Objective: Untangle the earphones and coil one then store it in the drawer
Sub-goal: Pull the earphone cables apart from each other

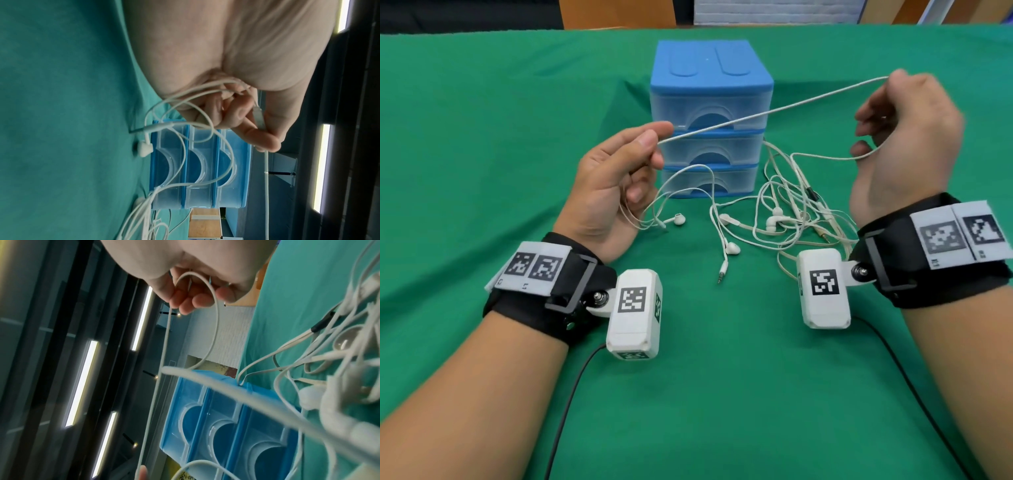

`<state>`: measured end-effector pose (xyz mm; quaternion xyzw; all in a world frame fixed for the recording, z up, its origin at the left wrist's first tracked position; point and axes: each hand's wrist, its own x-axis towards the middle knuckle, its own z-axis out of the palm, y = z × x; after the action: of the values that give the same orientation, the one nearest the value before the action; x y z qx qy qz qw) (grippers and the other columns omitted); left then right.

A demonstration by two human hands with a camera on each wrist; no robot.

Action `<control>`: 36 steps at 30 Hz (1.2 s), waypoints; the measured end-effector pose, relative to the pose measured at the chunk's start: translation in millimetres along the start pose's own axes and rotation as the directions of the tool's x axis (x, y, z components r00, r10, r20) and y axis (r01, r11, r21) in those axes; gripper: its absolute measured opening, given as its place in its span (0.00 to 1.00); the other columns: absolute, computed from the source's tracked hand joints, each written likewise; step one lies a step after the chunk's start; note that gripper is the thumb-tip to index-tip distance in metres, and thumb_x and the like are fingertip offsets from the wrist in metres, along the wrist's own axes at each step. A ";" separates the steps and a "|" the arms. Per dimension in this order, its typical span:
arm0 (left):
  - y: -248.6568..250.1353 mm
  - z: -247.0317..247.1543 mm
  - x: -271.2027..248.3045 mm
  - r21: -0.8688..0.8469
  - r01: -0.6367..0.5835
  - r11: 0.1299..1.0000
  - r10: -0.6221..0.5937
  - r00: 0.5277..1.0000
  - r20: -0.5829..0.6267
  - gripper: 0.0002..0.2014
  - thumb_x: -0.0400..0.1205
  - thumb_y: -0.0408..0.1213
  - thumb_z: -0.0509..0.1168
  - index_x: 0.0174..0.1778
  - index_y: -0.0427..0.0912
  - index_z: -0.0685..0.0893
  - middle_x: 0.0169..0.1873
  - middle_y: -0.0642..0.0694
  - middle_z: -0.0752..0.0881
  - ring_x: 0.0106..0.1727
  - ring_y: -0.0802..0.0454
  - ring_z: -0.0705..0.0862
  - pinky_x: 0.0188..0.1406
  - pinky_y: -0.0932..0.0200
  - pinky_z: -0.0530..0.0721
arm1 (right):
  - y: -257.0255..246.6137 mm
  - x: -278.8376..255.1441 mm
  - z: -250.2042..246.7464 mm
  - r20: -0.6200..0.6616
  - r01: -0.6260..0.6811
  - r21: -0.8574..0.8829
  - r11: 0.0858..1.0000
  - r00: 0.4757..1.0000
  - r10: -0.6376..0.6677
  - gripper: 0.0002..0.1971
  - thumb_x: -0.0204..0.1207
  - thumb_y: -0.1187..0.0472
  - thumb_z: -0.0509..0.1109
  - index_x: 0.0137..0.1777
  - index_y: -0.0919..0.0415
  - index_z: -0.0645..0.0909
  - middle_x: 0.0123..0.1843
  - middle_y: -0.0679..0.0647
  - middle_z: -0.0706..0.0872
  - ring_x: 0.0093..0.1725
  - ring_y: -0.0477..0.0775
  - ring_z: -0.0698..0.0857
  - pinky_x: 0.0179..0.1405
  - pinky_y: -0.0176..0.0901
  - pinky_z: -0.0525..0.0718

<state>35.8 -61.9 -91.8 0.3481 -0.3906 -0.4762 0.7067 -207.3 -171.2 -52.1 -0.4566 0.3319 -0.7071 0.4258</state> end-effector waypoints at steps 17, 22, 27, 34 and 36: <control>2.2 9.0 -3.6 0.181 -0.043 0.982 0.031 0.997 0.067 0.06 0.83 0.31 0.67 0.48 0.45 0.88 0.33 0.47 0.88 0.21 0.61 0.69 0.20 0.72 0.68 | -9.5 -25.4 16.2 0.430 0.220 -0.251 0.943 0.898 -0.095 0.11 0.74 0.66 0.71 0.55 0.61 0.89 0.46 0.53 0.90 0.35 0.43 0.80 0.34 0.29 0.76; -2.0 17.1 -6.1 0.264 -0.040 0.964 0.007 0.992 0.126 0.04 0.80 0.31 0.67 0.42 0.43 0.80 0.31 0.45 0.90 0.17 0.60 0.67 0.19 0.70 0.65 | -8.3 -47.0 27.5 0.770 0.275 -0.305 0.912 0.635 0.066 0.11 0.80 0.68 0.72 0.61 0.64 0.87 0.51 0.57 0.91 0.36 0.50 0.84 0.35 0.28 0.79; -4.1 18.1 -6.8 0.277 -0.013 0.961 -0.019 0.994 0.112 0.03 0.79 0.31 0.68 0.47 0.41 0.83 0.28 0.47 0.88 0.18 0.63 0.72 0.19 0.72 0.66 | -2.8 -45.2 24.7 0.745 0.307 -0.343 0.888 0.665 0.057 0.07 0.82 0.65 0.71 0.46 0.69 0.89 0.29 0.50 0.80 0.28 0.41 0.71 0.29 0.32 0.68; -1.8 18.3 -5.5 0.296 0.036 0.955 -0.043 0.999 0.017 0.07 0.84 0.31 0.64 0.53 0.33 0.84 0.22 0.55 0.83 0.21 0.64 0.70 0.22 0.74 0.62 | 3.8 -19.6 18.0 0.309 0.192 -0.227 0.955 0.944 -0.117 0.09 0.80 0.57 0.71 0.37 0.50 0.85 0.28 0.42 0.79 0.29 0.46 0.71 0.30 0.42 0.69; -0.8 17.0 -4.8 0.281 0.031 0.959 -0.039 0.999 0.021 0.07 0.85 0.30 0.62 0.52 0.31 0.82 0.22 0.54 0.84 0.22 0.63 0.70 0.24 0.72 0.63 | 5.8 -10.2 13.0 0.176 0.169 -0.206 0.964 0.975 -0.134 0.10 0.79 0.55 0.71 0.35 0.50 0.85 0.28 0.44 0.77 0.30 0.51 0.70 0.32 0.47 0.67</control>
<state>19.2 -59.6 -85.9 0.4454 -0.4573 -0.4330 0.6364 -191.2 -165.5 -56.1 -0.5806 0.3367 -0.6575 0.3424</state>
